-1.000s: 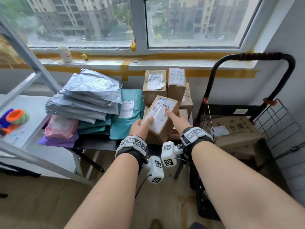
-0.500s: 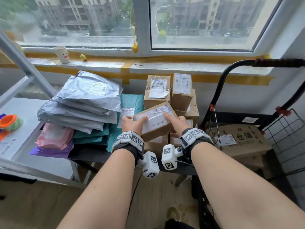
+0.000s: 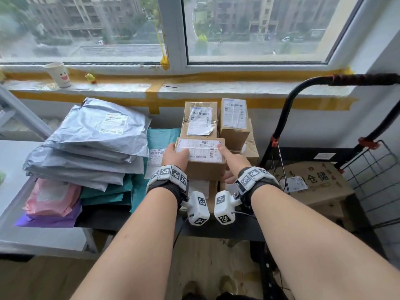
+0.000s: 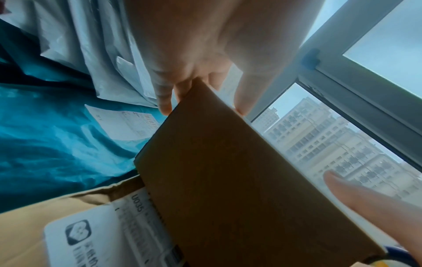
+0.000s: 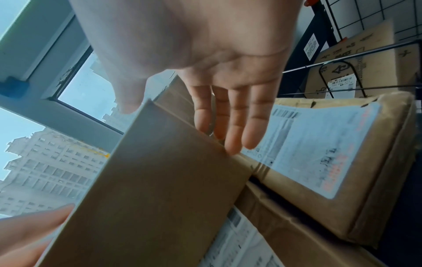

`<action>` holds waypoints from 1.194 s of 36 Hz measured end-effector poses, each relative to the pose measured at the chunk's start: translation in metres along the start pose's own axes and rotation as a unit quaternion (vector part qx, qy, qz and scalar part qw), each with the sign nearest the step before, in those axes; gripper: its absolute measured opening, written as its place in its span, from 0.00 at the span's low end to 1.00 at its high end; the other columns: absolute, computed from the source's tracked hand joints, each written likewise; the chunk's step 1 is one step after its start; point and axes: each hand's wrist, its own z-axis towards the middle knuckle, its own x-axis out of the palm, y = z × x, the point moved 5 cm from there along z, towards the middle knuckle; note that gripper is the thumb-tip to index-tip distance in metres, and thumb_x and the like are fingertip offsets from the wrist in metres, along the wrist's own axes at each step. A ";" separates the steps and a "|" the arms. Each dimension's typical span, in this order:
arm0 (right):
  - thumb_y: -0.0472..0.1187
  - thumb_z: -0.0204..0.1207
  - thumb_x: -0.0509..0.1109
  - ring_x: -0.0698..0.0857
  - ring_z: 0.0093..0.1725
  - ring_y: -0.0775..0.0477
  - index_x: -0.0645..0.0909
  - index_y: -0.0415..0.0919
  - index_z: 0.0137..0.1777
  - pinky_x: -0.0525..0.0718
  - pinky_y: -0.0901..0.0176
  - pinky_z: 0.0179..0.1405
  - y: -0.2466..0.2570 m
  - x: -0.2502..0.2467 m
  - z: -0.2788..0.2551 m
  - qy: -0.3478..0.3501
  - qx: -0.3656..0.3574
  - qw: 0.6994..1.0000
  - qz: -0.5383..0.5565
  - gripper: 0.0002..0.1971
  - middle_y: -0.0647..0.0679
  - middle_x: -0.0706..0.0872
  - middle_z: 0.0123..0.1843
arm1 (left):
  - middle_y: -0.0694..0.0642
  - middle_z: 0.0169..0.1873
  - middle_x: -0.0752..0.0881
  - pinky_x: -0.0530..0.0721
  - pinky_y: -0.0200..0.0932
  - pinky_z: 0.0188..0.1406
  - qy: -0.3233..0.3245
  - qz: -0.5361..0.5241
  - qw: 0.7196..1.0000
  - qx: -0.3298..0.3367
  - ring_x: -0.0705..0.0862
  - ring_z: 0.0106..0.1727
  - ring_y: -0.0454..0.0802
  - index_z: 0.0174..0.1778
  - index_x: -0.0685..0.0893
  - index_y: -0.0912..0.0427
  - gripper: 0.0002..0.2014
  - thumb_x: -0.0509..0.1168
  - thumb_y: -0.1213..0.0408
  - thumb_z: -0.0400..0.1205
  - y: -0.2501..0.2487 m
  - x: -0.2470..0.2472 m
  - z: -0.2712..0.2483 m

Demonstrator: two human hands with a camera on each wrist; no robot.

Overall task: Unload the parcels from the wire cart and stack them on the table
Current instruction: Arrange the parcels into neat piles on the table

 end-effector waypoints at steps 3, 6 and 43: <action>0.84 0.55 0.55 0.88 0.46 0.42 0.81 0.43 0.62 0.88 0.43 0.54 0.005 -0.005 -0.003 -0.030 0.002 1.000 -0.003 0.50 0.48 0.85 0.47 | 0.56 0.70 0.77 0.76 0.48 0.65 0.013 0.022 0.999 -0.021 0.79 0.66 0.56 0.80 0.65 0.57 0.32 0.63 0.64 0.77 -0.004 -0.001 0.001; 0.83 0.51 0.58 0.88 0.49 0.41 0.76 0.42 0.70 0.87 0.42 0.54 0.008 -0.006 0.000 -0.042 0.007 0.999 0.001 0.55 0.46 0.86 0.54 | 0.57 0.70 0.76 0.74 0.53 0.69 0.014 0.085 0.996 0.015 0.76 0.69 0.58 0.76 0.69 0.55 0.32 0.66 0.60 0.74 -0.012 0.000 0.001; 0.60 0.67 0.77 0.72 0.73 0.37 0.65 0.40 0.76 0.75 0.43 0.70 0.088 -0.065 0.053 -0.181 -0.050 0.965 -0.182 0.43 0.39 0.69 0.74 | 0.55 0.82 0.60 0.57 0.53 0.81 0.072 0.348 0.927 0.121 0.58 0.82 0.54 0.81 0.62 0.55 0.27 0.55 0.63 0.84 -0.085 0.075 0.027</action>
